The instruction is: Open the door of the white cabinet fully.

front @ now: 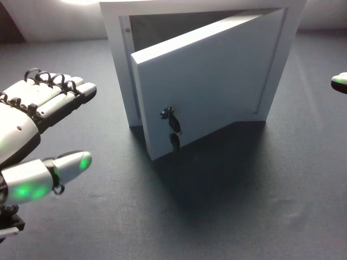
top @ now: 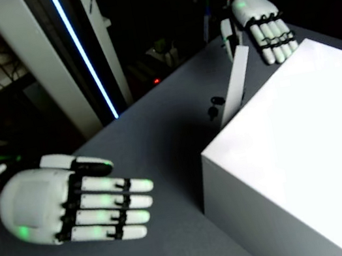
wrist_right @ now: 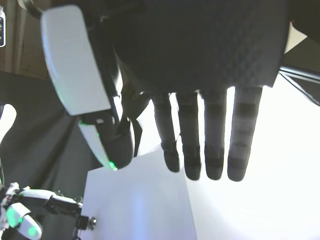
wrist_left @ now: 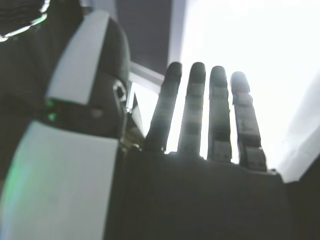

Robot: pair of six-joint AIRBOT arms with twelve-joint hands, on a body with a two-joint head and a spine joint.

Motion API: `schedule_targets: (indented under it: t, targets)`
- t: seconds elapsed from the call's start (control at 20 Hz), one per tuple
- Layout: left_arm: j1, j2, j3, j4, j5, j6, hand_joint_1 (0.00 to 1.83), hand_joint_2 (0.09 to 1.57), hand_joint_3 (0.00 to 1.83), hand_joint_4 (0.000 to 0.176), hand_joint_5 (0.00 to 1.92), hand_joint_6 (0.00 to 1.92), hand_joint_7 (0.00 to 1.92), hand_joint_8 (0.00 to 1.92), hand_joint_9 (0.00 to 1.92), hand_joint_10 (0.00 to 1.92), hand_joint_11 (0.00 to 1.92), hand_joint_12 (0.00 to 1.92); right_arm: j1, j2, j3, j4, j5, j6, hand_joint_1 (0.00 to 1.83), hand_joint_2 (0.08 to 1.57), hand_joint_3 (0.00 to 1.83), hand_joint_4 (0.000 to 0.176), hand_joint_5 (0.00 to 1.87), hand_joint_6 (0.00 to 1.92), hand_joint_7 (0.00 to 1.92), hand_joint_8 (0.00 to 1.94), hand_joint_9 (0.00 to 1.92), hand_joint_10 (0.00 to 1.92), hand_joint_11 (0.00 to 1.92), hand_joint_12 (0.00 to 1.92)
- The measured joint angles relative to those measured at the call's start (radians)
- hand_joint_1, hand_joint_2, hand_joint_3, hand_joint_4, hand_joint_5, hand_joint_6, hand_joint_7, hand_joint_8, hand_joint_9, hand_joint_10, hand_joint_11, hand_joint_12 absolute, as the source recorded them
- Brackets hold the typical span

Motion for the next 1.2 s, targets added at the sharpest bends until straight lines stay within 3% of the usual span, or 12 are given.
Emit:
schedule_targets:
  t: [0.15,0.25,0.55,1.2]
  targets:
    - [-0.01,-0.002,0.002,0.002,0.003,-0.013,0.0,1.36,0.0,0.0,0.03,0.0,0.03,0.0,0.04,0.0,0.0,0.19,0.0,0.0,0.001,0.0,-0.004,0.0,0.55,1.38,0.0,0.0,0.2,0.0,0.17,0.0,0.15,0.0,0.13,0.06]
    - [-0.034,-0.016,0.01,0.027,0.016,-0.019,0.0,1.38,0.01,0.0,0.03,0.01,0.01,0.0,0.0,0.0,0.01,0.03,0.0,0.0,0.001,-0.002,-0.006,0.001,0.58,1.38,0.0,0.0,0.21,0.0,0.17,0.0,0.14,0.0,0.12,0.05]
    - [-0.085,-0.084,0.049,0.063,0.063,-0.045,0.0,1.36,0.0,0.0,0.04,0.01,0.03,0.01,0.02,0.0,0.01,0.02,0.001,-0.007,0.008,-0.001,-0.008,0.003,0.63,1.38,0.0,0.0,0.2,0.0,0.18,0.0,0.17,0.0,0.15,0.04]
    - [-0.143,-0.134,0.073,0.09,0.064,-0.059,0.0,1.38,0.0,0.0,0.01,0.0,0.0,0.0,0.0,0.0,0.04,0.04,0.001,-0.017,0.02,-0.007,-0.01,0.011,0.6,1.38,0.0,0.0,0.23,0.0,0.21,0.01,0.2,0.0,0.18,0.03]
